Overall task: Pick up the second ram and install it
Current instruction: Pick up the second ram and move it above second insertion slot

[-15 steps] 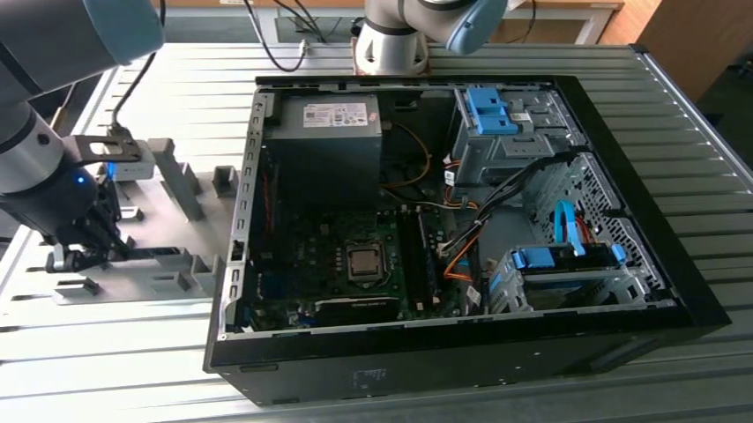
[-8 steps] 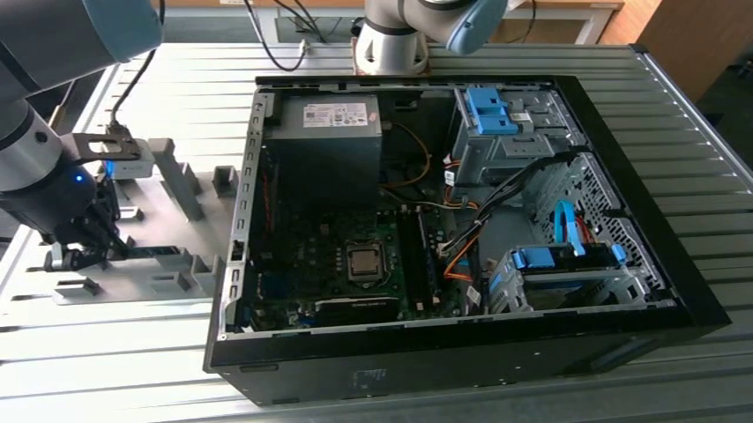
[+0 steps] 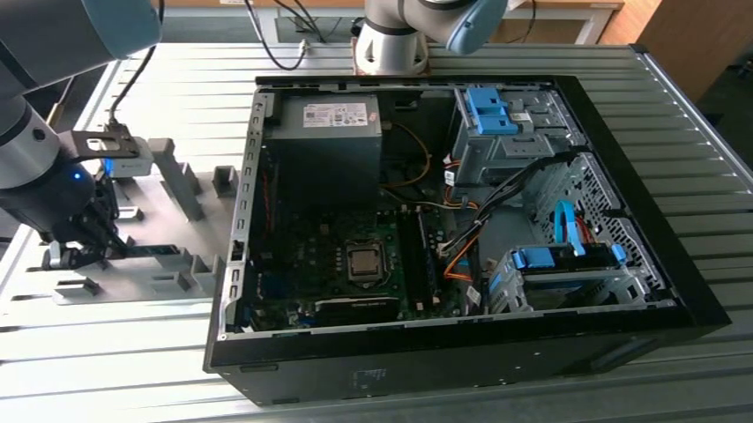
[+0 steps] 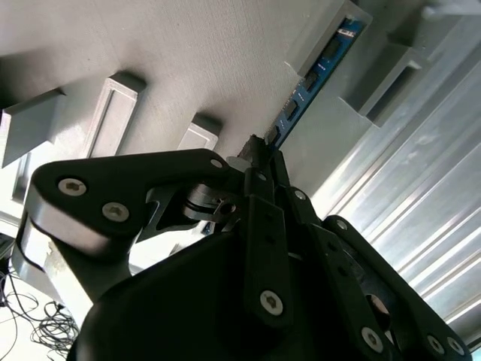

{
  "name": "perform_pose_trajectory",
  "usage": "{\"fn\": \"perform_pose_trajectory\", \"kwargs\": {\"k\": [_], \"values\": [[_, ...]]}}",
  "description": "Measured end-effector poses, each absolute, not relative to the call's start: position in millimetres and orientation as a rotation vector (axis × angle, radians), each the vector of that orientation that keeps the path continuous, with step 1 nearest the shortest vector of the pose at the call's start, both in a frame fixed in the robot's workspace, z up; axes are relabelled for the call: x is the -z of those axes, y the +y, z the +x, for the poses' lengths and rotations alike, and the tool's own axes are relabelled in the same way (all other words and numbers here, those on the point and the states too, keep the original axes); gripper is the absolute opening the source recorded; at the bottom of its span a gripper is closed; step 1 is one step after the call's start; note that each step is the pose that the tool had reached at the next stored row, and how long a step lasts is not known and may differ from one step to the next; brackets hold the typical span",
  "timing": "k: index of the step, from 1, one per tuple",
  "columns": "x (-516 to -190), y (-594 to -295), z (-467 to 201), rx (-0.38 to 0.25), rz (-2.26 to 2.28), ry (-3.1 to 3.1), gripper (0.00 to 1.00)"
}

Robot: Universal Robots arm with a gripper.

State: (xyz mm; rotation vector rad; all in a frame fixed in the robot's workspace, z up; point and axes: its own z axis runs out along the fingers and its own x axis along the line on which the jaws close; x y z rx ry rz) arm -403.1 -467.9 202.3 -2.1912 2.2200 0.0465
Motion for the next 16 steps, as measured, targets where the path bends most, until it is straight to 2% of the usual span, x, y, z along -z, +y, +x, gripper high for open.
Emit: {"fn": "perform_pose_trajectory", "kwargs": {"k": [16], "values": [[-206.6,-467.9,-403.2,-0.047,-2.191,2.220,0.14]]}}
